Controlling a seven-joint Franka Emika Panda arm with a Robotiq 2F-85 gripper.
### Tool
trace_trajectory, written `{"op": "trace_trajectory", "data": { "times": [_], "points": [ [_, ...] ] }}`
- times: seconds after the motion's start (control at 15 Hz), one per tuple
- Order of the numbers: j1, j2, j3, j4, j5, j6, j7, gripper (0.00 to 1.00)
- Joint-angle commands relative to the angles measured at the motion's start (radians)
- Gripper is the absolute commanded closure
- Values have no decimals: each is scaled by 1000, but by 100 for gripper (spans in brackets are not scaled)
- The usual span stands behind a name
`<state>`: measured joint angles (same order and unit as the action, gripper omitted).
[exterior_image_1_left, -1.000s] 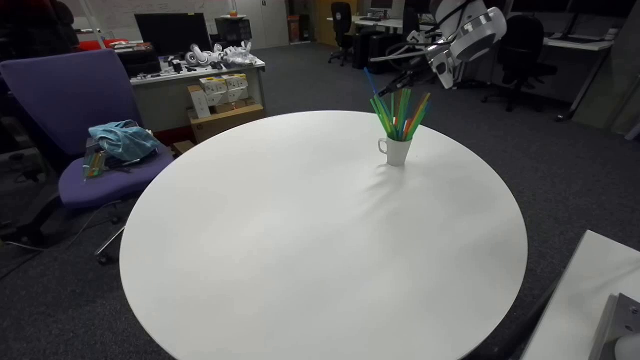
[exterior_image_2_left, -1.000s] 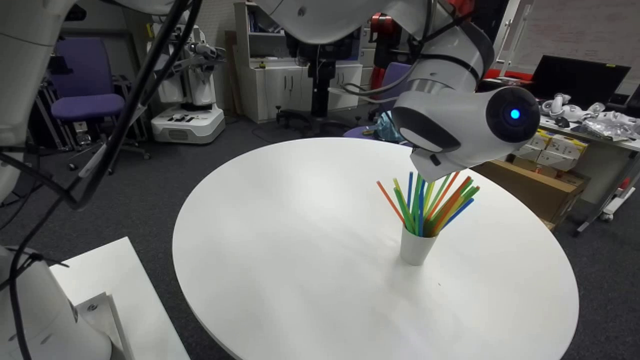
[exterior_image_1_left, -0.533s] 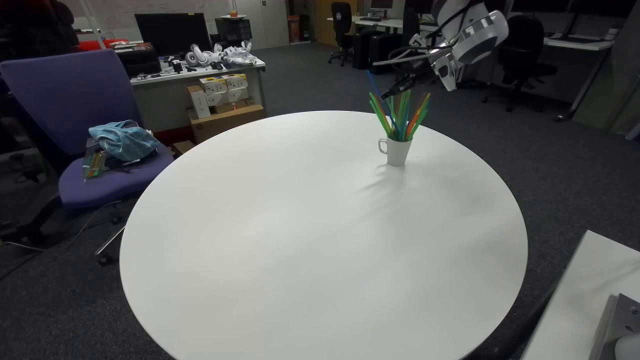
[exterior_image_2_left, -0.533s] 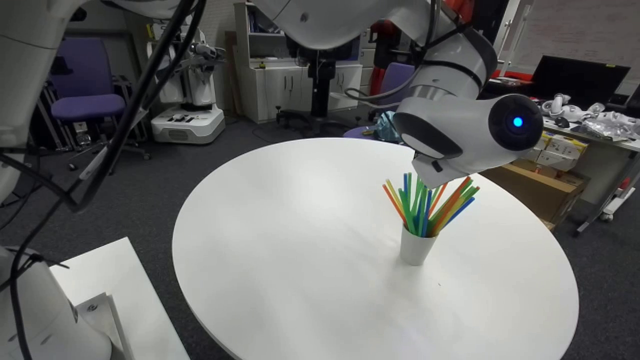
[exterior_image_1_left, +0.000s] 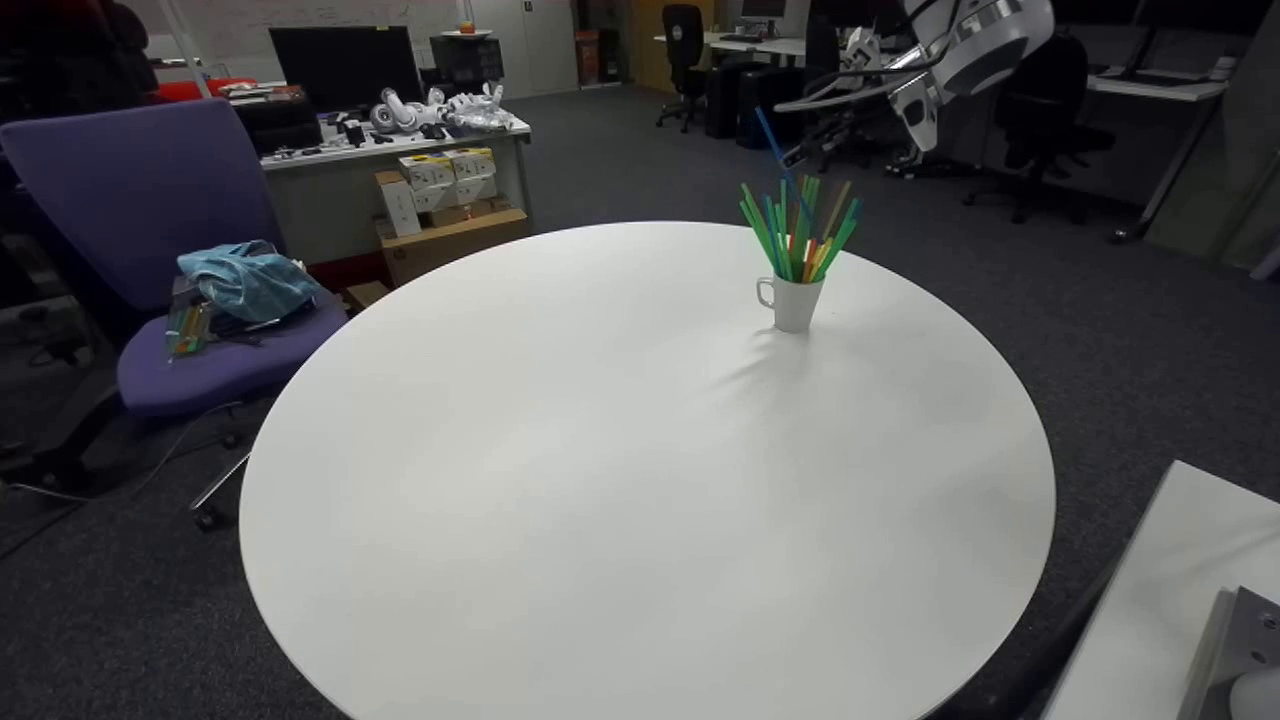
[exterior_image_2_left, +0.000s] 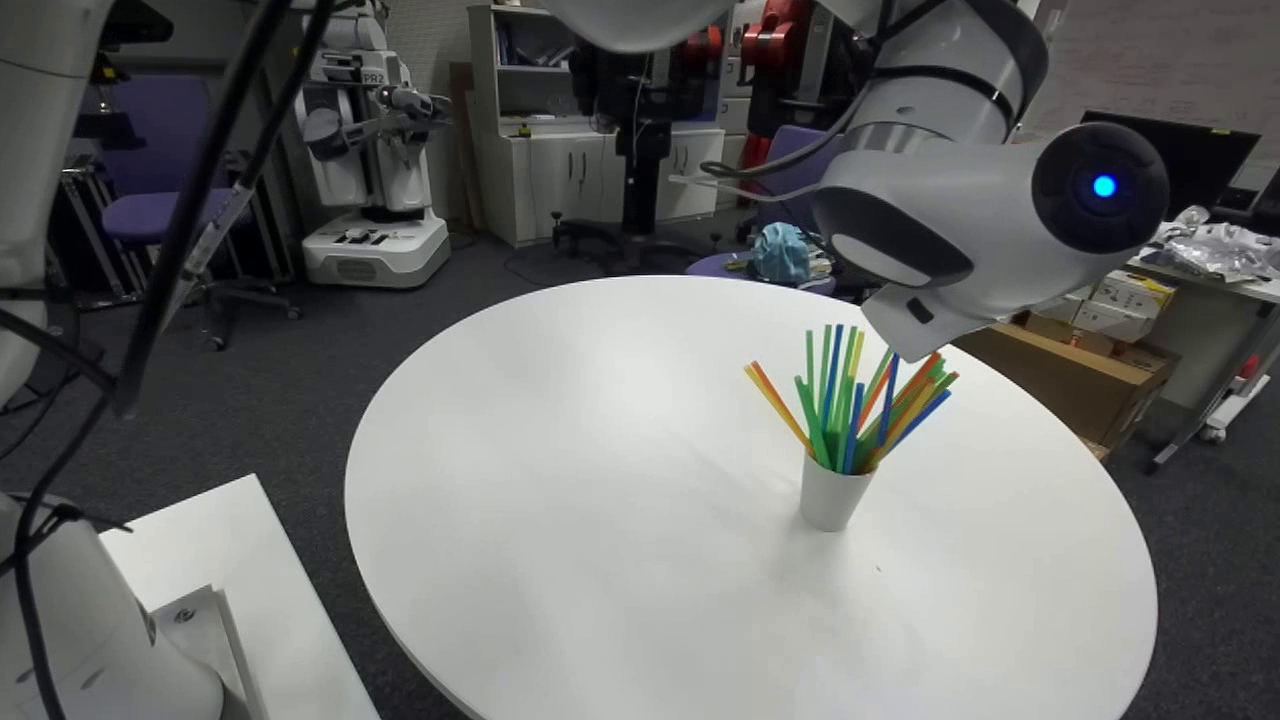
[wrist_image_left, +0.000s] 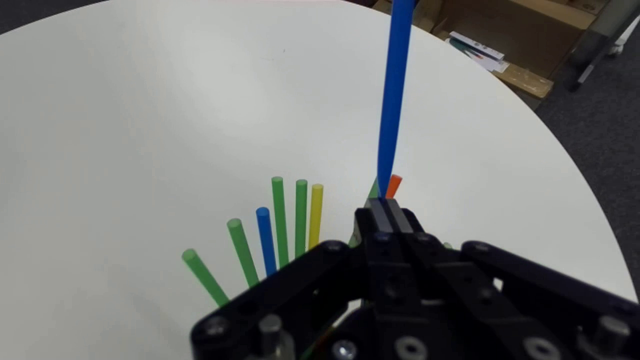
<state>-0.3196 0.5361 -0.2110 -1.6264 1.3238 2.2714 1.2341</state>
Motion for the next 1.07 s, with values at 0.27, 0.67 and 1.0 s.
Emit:
{"op": "trace_trajectory", "data": {
  "times": [0.27, 0.67, 1.0],
  "points": [
    [-34, -40, 14, -27, 60, -35, -89, 100],
    [-49, -28, 24, -31, 164, -96, -189, 100],
    [-41, -7, 18, -36, 170, -162, -181, 100]
  ]
}}
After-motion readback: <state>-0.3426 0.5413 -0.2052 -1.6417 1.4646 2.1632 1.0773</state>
